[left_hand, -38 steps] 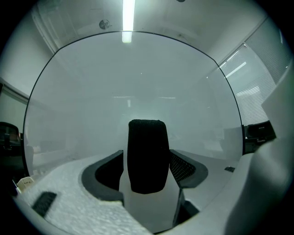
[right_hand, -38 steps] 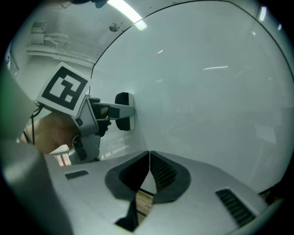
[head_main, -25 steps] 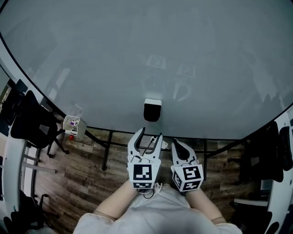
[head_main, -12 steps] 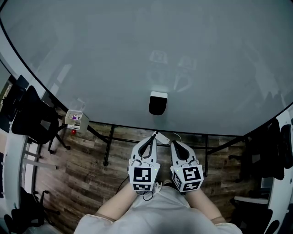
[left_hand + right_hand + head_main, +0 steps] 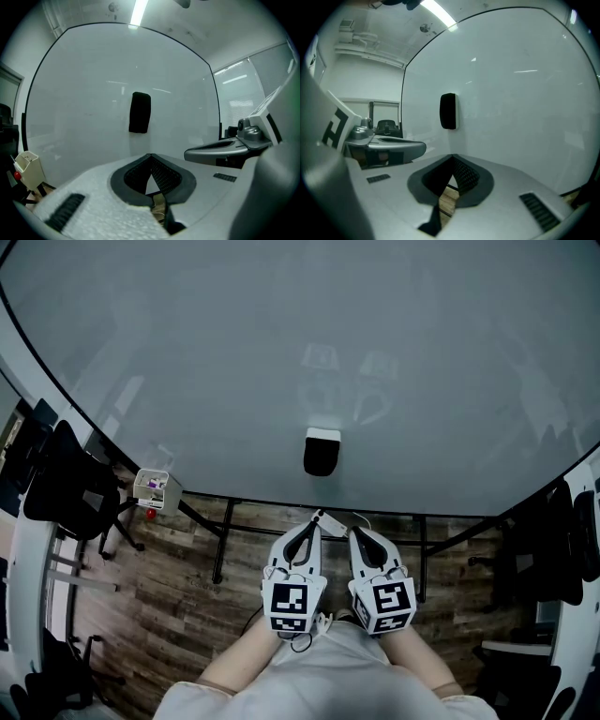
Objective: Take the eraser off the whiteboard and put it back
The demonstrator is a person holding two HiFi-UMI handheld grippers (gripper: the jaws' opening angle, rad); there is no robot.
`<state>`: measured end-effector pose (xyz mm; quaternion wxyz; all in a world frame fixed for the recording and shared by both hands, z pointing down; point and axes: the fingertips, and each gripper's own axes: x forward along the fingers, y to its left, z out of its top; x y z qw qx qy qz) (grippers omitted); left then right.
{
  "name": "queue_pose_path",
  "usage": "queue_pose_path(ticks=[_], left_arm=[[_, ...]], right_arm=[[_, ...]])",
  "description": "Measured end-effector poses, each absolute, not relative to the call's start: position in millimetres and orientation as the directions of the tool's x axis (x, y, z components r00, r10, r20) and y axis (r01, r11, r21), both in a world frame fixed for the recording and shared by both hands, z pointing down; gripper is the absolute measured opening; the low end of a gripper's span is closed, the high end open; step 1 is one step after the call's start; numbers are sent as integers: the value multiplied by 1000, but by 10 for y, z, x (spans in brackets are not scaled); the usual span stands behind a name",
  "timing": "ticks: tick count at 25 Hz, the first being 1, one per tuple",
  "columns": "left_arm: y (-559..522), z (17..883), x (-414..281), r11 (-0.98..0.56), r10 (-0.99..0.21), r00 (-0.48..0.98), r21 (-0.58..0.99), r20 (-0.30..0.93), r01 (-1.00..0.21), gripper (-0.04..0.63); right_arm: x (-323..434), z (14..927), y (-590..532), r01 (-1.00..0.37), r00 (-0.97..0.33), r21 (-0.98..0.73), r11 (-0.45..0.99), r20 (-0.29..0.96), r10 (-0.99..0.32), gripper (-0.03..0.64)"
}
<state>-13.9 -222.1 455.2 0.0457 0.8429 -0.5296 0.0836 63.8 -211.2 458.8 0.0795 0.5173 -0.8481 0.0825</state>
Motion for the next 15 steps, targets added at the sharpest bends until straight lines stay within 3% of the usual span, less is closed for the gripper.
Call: queue_pose_path(ticks=[15], left_arm=[[-2306,4546,-100,-437,-883,426,-14,196,-899,17]], right_arm=[[670,4568,-2174,-887,-458,-43,460,218,-862,26]])
